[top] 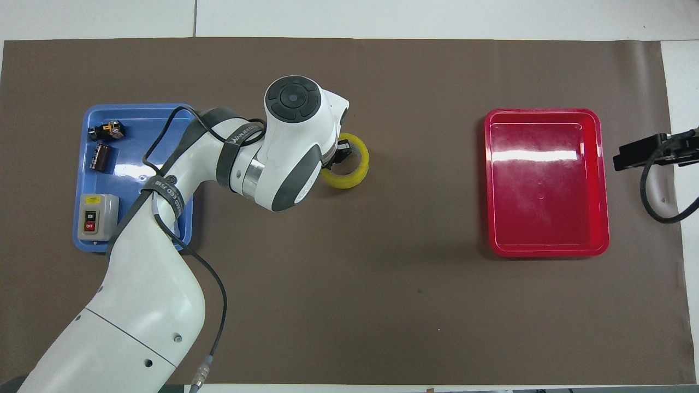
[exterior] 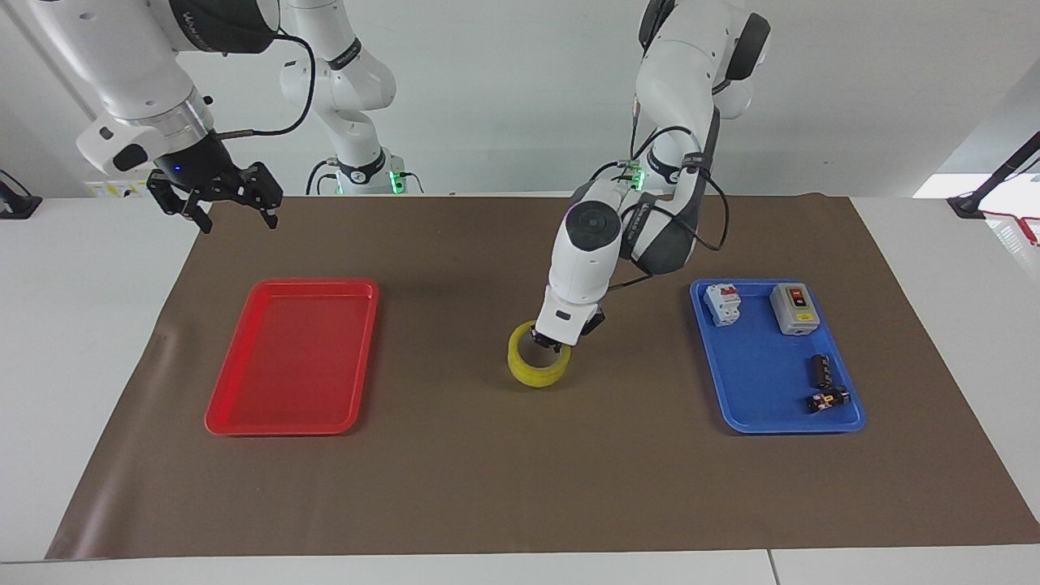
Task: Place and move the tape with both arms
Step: 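Set the tape roll on the table between the trays and release, then withdraw the left gripper while the right gripper reaches the tape roll, then grasp the tape roll with the right gripper and lift it, then carry the tape roll into the red tray and lower it, then open the right gripper and draw it back from the red tray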
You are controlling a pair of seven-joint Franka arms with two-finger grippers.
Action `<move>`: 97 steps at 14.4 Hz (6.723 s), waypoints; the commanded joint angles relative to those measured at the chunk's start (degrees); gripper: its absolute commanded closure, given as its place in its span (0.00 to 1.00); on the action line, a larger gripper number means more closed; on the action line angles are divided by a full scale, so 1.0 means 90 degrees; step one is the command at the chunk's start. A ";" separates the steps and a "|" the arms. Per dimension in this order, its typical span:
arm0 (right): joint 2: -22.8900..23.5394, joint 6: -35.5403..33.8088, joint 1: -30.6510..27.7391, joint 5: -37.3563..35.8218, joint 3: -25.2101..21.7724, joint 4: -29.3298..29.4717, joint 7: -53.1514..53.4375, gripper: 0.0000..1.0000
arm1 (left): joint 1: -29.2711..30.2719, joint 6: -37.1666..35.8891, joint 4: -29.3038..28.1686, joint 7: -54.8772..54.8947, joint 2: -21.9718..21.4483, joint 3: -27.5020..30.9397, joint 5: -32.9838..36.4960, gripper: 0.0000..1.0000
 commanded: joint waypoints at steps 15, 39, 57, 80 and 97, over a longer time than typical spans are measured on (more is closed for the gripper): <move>-0.0037 -0.0021 0.0086 -0.0057 0.0096 -0.0078 0.0174 0.00 | 0.2092 -0.2067 -0.0307 0.2723 -0.2299 0.0265 0.0044 0.00; 0.3869 0.5272 0.3514 -0.1483 0.0233 -0.0254 0.3702 0.14 | 0.3218 -0.3799 -0.0689 0.5426 -0.3757 0.0255 -0.0103 0.00; 0.1801 0.3338 0.1711 -0.1007 0.0224 -0.1404 0.0943 1.00 | 0.3335 -0.3574 -0.1079 0.5407 -0.4138 0.0119 -0.0132 0.00; 0.1076 0.6551 -0.0841 -0.0292 0.0204 -0.4434 -0.3312 1.00 | 0.3325 -0.3603 -0.1108 0.5397 -0.4089 0.0138 -0.0122 0.00; -0.0182 -0.0381 -0.0187 -0.0517 0.0194 0.0127 0.0808 0.00 | 0.3325 -0.3603 -0.1108 0.5397 -0.4089 0.0138 -0.0122 0.00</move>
